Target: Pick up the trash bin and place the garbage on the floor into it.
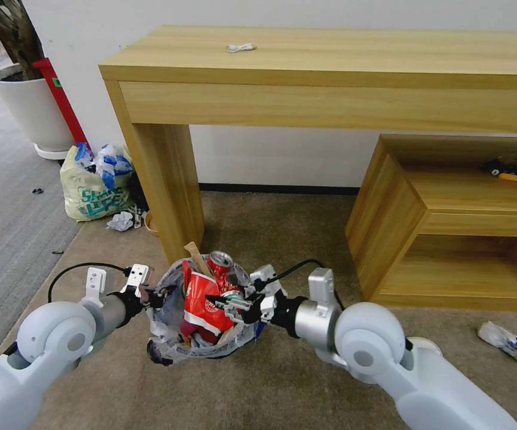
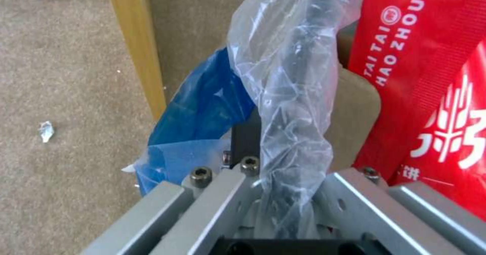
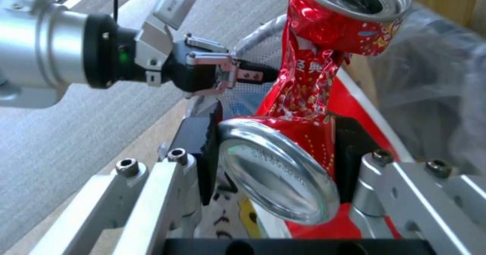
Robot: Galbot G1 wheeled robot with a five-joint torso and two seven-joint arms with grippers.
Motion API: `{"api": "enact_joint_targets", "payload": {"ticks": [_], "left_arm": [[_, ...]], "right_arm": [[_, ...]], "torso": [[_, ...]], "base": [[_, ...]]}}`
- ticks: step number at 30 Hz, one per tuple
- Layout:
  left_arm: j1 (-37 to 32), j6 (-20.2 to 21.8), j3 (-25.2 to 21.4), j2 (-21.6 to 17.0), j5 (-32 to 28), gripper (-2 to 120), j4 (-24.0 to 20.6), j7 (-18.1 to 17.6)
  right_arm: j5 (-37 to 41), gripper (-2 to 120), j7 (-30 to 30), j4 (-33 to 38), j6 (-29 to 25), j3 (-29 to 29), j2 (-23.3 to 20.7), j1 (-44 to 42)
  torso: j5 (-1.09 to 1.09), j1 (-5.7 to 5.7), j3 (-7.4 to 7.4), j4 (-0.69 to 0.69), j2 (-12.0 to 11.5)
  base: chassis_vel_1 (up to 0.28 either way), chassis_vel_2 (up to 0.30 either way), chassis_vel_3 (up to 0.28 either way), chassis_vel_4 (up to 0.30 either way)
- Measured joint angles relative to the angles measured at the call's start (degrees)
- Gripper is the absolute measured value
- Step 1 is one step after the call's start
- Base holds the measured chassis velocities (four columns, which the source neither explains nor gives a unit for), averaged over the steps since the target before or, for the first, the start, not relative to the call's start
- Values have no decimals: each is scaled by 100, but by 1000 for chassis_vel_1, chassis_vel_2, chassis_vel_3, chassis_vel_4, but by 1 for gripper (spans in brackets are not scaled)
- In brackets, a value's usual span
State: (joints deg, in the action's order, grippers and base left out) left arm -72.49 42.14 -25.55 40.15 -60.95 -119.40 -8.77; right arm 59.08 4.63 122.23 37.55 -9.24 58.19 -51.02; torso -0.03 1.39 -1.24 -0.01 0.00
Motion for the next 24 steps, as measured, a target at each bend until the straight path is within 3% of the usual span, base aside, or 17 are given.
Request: {"api": "enact_joint_targets", "payload": {"ticks": [15,24], "left_arm": [[-81,0,-59,-2,-57,0,-130,23],[-98,0,-70,-12,-62,0,-153,35]], "right_arm": [[-52,39,239,-660,1,-447,605,190],[-66,39,277,-708,-2,-416,639,163]], "torso": [[0,0,0,0,0],[0,0,0,0,0]], "base": [[0,0,0,0],[0,0,0,0]]}}
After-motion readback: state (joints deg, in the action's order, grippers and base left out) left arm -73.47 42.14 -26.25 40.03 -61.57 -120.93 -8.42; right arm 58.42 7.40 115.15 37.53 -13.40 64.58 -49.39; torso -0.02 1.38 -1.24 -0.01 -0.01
